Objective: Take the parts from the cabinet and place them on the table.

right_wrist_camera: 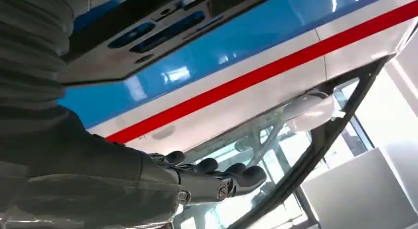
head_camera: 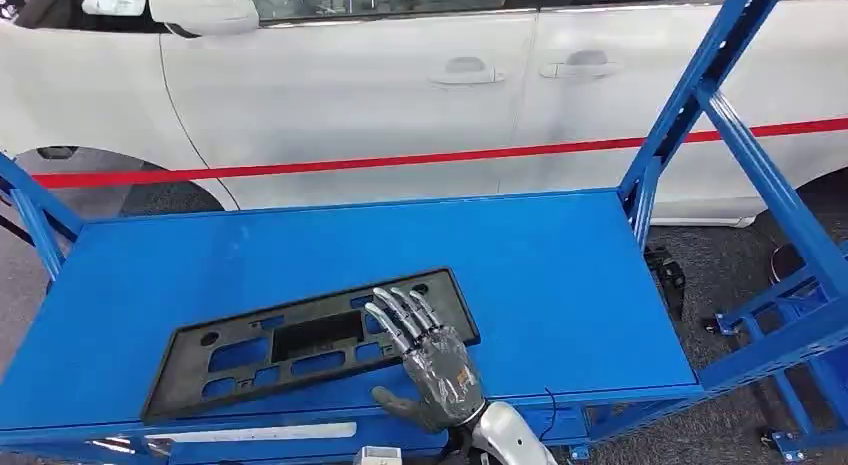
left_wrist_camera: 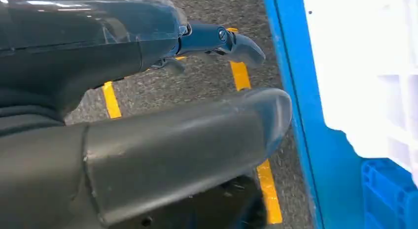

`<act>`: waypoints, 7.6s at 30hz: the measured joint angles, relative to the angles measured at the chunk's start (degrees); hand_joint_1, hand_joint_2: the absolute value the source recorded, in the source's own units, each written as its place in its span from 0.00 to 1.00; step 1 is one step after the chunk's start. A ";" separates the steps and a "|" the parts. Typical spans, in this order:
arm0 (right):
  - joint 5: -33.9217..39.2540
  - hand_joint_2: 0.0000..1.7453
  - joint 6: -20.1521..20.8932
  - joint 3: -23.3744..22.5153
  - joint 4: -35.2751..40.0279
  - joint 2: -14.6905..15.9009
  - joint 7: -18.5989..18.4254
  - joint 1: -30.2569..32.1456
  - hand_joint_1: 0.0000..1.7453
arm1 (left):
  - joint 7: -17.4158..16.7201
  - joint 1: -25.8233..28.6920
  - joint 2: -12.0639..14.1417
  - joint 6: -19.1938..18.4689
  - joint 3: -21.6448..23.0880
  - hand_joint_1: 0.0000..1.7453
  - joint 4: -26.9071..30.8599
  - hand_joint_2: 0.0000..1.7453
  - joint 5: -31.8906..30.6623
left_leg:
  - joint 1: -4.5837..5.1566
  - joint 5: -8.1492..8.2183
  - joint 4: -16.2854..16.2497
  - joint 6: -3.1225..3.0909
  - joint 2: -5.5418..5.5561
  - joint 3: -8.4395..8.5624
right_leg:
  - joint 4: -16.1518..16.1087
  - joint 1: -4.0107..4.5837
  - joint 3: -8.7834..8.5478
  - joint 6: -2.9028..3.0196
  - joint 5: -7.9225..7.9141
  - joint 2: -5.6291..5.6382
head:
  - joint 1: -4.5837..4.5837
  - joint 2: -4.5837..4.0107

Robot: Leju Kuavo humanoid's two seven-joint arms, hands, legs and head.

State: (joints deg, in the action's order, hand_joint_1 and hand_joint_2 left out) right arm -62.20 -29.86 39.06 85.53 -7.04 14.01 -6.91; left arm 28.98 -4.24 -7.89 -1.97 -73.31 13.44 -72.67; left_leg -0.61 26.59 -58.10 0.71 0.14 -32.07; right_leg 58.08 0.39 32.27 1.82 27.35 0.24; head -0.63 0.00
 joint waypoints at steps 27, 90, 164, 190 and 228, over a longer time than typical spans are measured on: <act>-7.78 1.00 0.63 0.92 -6.54 0.22 -2.27 -1.68 0.00 | 0.63 -0.02 -0.48 -0.31 -0.04 0.00 0.00 0.00 -0.55 | -0.53 5.21 -14.26 1.32 0.06 -6.75 | -0.14 -0.90 0.54 0.15 -0.61 -0.37 | -0.02 0.00; -16.63 1.00 -5.53 1.09 -45.81 -12.04 -14.10 -20.97 1.00 | 0.04 -0.35 -1.97 -1.16 1.97 0.00 -0.04 0.00 -4.11 | -0.62 -0.05 -4.27 1.11 0.02 -1.75 | -0.22 -0.67 0.29 0.39 -0.89 -0.27 | -0.37 0.00; 54.82 1.00 16.87 -13.44 32.22 2.23 16.85 18.53 1.00 | -1.31 -0.07 -1.55 1.73 -3.96 0.00 -0.07 0.00 2.23 | -0.01 -1.84 1.16 -2.40 -0.59 -1.01 | 17.06 -1.33 7.24 -3.29 6.86 -0.41 | 0.48 0.00; 53.40 1.00 20.48 -17.18 31.89 0.44 16.02 23.69 1.00 | -1.73 -0.18 -1.81 1.18 -4.83 0.00 0.02 0.00 3.65 | 0.25 0.61 3.83 -3.02 -0.70 4.81 | 3.80 -0.34 5.60 -2.09 1.16 -0.22 | 0.11 0.00; 47.60 1.00 34.27 -34.18 24.44 -12.81 25.75 38.47 1.00 | -2.05 -0.05 -2.12 1.24 -6.16 0.00 0.48 0.00 2.73 | 0.22 -2.85 0.79 -1.80 -1.00 -2.18 | 5.51 -1.15 -2.78 -2.79 1.67 -0.30 | -0.15 0.00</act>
State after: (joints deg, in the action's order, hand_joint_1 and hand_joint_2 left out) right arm -14.60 4.42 4.87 109.96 -19.85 39.76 31.55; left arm 26.93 -4.29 -10.01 -0.72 -79.47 13.92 -69.94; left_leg -0.39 23.74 -57.30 -1.09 -0.86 -34.25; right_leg 63.59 -0.76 29.49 -0.96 29.02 -0.07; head -0.79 0.00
